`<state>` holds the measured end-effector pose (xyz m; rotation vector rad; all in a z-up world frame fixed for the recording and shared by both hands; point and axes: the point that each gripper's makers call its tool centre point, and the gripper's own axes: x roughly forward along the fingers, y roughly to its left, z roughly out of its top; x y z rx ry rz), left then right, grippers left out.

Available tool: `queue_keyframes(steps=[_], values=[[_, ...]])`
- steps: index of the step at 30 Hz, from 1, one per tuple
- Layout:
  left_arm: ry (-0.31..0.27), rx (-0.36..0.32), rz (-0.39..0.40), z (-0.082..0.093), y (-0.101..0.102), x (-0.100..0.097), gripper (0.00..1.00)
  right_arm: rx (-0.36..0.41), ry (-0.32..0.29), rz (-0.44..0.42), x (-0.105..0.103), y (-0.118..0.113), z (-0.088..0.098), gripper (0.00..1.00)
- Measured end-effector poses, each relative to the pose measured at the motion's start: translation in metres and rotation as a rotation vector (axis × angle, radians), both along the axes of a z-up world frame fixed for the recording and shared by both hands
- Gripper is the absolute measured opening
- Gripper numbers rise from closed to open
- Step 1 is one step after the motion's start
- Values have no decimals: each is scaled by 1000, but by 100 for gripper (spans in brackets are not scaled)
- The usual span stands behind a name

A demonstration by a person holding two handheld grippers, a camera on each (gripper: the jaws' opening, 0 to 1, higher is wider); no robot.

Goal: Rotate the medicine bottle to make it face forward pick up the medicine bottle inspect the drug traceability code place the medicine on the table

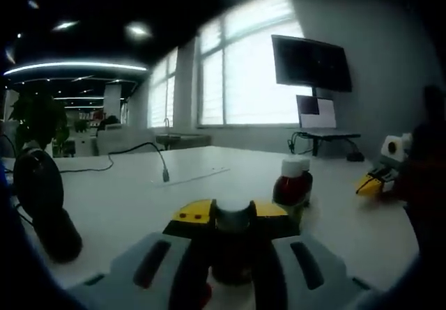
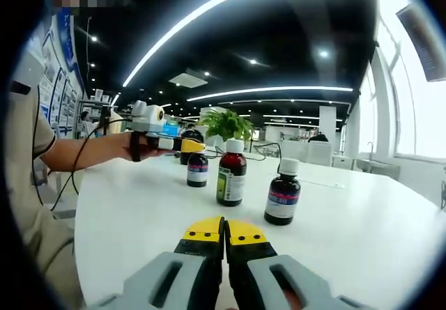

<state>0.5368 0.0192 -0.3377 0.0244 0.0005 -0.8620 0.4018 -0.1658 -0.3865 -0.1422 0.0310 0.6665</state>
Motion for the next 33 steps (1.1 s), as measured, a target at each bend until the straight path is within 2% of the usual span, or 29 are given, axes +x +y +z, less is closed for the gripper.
queue_keyframes(steps=[4,7,9,11,13,20,22,26,32,33], values=[[5,-5,7,0,0,0,11,1,0,1,0,0,0,0],[43,-20,28,-2,1,2,12,4,1,1,0,0,0,0],[55,-16,40,-5,2,2,19,4,0,1,0,0,0,0],[68,-24,51,-5,3,2,21,4,0,2,0,0,0,0],[76,-56,83,-1,6,2,23,4,0,2,0,0,0,0],[69,-80,159,3,12,-3,27,2,1,0,0,0,0,0],[83,-104,185,3,13,-4,27,-1,0,1,0,0,0,0],[41,-73,244,5,14,-6,28,0,0,1,0,0,0,0],[38,-83,302,7,6,-9,27,0,-1,2,0,0,0,0],[33,-78,333,7,7,-9,27,1,0,3,0,0,0,0]])
